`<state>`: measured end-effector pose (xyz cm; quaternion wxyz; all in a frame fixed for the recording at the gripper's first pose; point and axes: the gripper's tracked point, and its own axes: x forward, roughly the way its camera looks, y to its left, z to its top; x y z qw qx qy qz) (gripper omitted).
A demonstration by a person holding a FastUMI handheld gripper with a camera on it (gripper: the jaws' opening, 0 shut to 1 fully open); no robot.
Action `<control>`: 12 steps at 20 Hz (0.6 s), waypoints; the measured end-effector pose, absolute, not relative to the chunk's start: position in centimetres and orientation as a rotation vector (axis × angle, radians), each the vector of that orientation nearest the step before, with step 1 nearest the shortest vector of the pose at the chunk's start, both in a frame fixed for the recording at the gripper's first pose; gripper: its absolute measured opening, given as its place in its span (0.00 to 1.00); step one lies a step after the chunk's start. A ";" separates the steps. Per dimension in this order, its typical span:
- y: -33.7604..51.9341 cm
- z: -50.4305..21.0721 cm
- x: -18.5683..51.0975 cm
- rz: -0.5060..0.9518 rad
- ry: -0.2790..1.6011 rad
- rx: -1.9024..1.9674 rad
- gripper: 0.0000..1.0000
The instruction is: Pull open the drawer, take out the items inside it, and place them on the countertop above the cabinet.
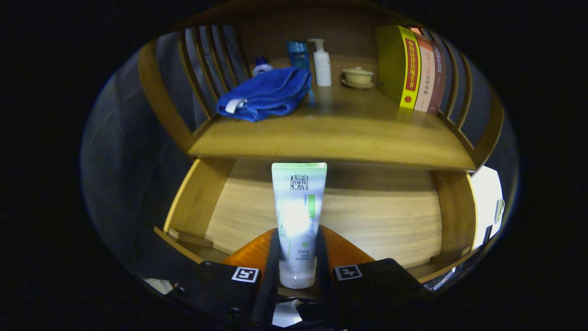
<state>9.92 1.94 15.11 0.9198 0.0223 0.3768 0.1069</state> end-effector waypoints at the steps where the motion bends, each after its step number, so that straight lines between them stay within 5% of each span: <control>1: 1.7 16.8 10.6 0.208 0.740 0.054 0.46; 12: -1.6 20.2 25.8 0.057 0.660 0.117 0.46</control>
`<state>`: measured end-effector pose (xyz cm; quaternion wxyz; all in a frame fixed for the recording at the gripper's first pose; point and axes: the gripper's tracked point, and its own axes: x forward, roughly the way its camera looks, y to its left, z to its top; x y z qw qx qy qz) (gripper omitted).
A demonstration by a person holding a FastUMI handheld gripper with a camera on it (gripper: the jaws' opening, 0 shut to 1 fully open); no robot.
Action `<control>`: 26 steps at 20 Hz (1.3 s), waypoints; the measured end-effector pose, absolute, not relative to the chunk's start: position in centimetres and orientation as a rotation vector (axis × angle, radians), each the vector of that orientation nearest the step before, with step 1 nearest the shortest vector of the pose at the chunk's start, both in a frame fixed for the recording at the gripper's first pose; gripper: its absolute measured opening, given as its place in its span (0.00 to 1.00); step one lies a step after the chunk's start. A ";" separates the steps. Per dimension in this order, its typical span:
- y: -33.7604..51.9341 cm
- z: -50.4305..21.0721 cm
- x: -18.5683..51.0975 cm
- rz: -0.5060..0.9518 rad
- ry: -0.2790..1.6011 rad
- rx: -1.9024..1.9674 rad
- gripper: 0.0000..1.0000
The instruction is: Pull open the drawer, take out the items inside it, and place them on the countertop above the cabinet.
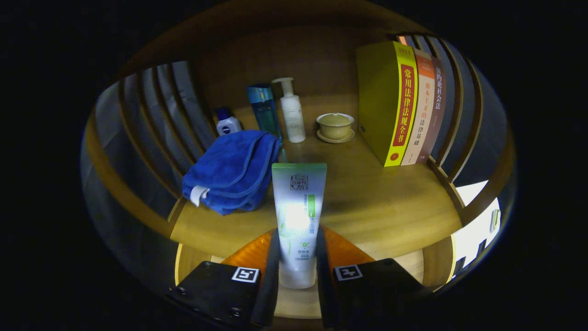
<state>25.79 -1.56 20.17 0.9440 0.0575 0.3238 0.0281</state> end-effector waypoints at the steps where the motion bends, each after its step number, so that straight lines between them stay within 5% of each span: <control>1: -2.0 20.1 26.6 0.042 0.666 0.113 0.46; 11: -2.9 19.4 29.6 -0.020 0.749 0.084 0.46; 26: -4.1 22.4 27.0 -0.011 0.601 0.172 0.69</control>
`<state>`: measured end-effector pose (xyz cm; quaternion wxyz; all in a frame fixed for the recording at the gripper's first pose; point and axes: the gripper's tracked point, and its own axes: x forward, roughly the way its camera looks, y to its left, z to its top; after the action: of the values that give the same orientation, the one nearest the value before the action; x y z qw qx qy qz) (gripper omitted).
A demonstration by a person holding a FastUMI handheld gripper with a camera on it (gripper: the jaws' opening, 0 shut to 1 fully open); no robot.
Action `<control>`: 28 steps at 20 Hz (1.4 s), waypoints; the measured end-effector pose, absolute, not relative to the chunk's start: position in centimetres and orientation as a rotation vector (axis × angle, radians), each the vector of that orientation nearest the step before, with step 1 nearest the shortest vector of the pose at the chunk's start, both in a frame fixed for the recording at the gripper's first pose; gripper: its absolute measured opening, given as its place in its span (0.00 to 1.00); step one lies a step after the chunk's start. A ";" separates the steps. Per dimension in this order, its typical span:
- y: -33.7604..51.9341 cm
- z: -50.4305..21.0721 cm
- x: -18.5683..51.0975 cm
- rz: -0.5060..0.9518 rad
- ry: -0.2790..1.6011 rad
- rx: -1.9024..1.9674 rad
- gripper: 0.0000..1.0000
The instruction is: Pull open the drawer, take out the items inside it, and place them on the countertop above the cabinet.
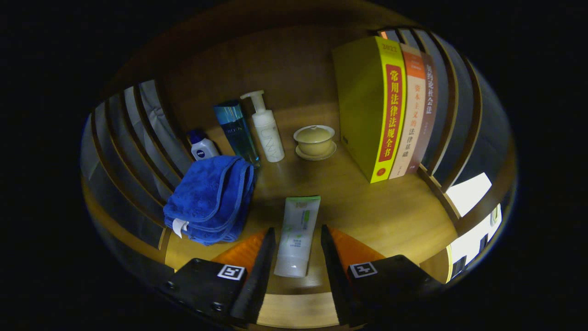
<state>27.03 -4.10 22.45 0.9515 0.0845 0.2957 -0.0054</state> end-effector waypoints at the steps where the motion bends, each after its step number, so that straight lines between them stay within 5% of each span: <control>1: -4.4 22.8 26.3 -0.008 0.581 0.165 0.71; 3: -4.5 23.5 24.6 0.007 0.541 0.166 0.74; 8: -6.1 24.3 19.7 0.000 0.415 0.160 0.99; 19: -5.2 22.3 1.9 -0.025 0.075 0.051 0.99; 28: -4.8 14.8 -3.1 -0.048 0.026 0.048 0.99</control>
<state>-3.12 -4.77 14.77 0.9993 0.0239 0.0130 -0.0240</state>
